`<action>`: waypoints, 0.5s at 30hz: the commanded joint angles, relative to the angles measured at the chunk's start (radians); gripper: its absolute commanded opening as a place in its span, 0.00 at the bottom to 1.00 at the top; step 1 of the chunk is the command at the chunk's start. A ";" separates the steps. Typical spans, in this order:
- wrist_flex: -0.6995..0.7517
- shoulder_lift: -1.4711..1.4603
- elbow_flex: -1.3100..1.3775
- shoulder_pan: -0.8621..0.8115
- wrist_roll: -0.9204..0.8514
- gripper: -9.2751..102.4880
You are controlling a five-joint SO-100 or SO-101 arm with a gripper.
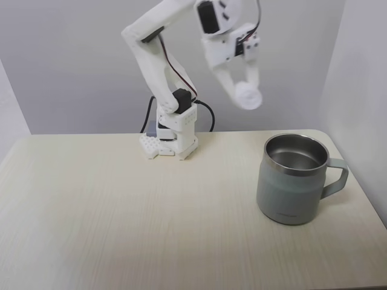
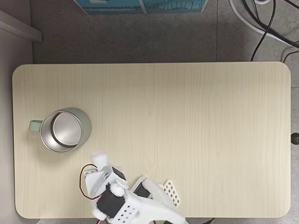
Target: Grasp a dressing and put it in the cup.
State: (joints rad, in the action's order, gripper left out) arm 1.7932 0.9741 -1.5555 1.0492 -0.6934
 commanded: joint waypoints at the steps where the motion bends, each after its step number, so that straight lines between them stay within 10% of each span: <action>1: -0.026 0.069 -0.137 0.018 0.071 0.08; 15: -0.336 0.407 -0.186 0.038 0.311 0.08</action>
State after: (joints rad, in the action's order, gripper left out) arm 1.5002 1.3392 -1.7104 1.0845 -0.4065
